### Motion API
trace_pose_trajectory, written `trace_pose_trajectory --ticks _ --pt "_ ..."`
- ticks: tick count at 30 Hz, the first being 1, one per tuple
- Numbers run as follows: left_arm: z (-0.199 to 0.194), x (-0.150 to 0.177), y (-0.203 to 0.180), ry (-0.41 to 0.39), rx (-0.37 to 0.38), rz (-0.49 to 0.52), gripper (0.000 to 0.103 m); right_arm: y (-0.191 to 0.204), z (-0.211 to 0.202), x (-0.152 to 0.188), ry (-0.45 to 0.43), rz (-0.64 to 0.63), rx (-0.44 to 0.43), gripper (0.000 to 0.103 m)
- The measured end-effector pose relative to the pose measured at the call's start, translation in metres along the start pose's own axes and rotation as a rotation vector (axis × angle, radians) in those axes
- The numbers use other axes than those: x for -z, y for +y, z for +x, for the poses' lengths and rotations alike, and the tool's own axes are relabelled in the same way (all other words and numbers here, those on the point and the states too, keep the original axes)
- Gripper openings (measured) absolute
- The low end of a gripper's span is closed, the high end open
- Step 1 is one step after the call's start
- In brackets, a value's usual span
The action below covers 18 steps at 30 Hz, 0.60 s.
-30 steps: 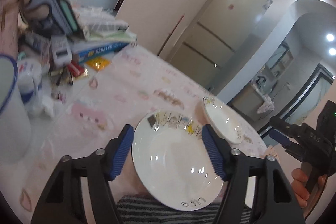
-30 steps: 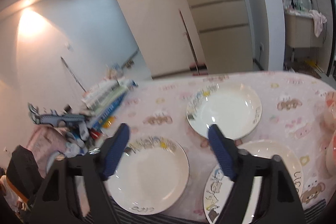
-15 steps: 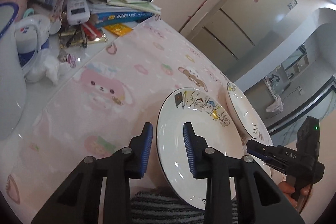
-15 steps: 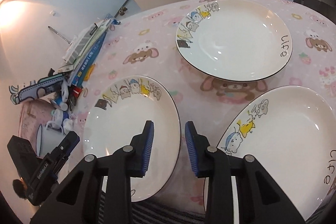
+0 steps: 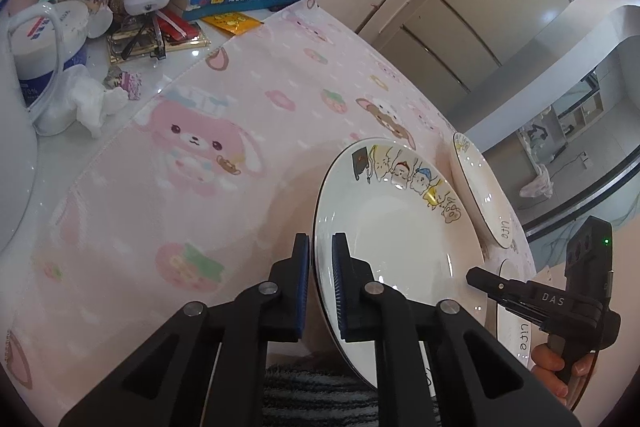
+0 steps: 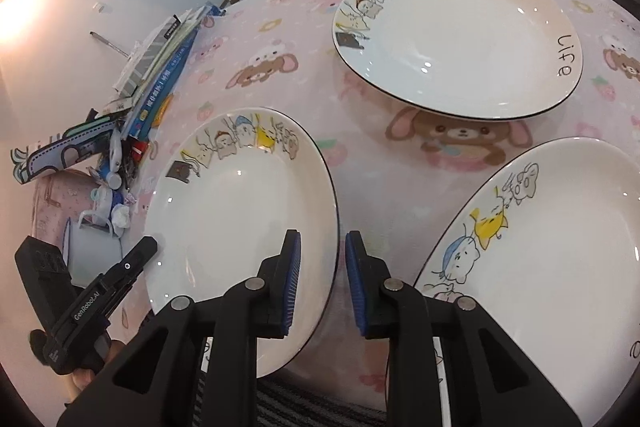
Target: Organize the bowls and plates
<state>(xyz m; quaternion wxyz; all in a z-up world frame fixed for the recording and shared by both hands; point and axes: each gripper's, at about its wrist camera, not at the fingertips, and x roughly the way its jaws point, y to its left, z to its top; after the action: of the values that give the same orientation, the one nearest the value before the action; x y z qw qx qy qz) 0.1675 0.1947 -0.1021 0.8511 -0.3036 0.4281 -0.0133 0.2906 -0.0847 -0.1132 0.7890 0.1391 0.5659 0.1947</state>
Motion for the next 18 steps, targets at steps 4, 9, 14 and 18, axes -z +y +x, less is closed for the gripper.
trace_pose_trajectory --ticks 4,9,14,18 --pt "0.012 0.001 -0.004 0.065 -0.004 0.02 0.013 -0.008 0.006 0.001 0.002 0.059 -0.044 0.008" --pt "0.012 0.004 -0.014 0.034 -0.07 0.074 0.013 -0.004 0.006 0.001 -0.004 0.032 -0.037 0.008" --pt "0.014 0.001 -0.009 0.043 -0.04 0.058 0.013 -0.006 0.006 0.002 -0.005 0.04 -0.037 0.008" --pt "0.014 0.001 -0.007 0.044 -0.035 0.052 0.013 -0.006 0.006 0.002 -0.007 0.037 -0.036 0.009"
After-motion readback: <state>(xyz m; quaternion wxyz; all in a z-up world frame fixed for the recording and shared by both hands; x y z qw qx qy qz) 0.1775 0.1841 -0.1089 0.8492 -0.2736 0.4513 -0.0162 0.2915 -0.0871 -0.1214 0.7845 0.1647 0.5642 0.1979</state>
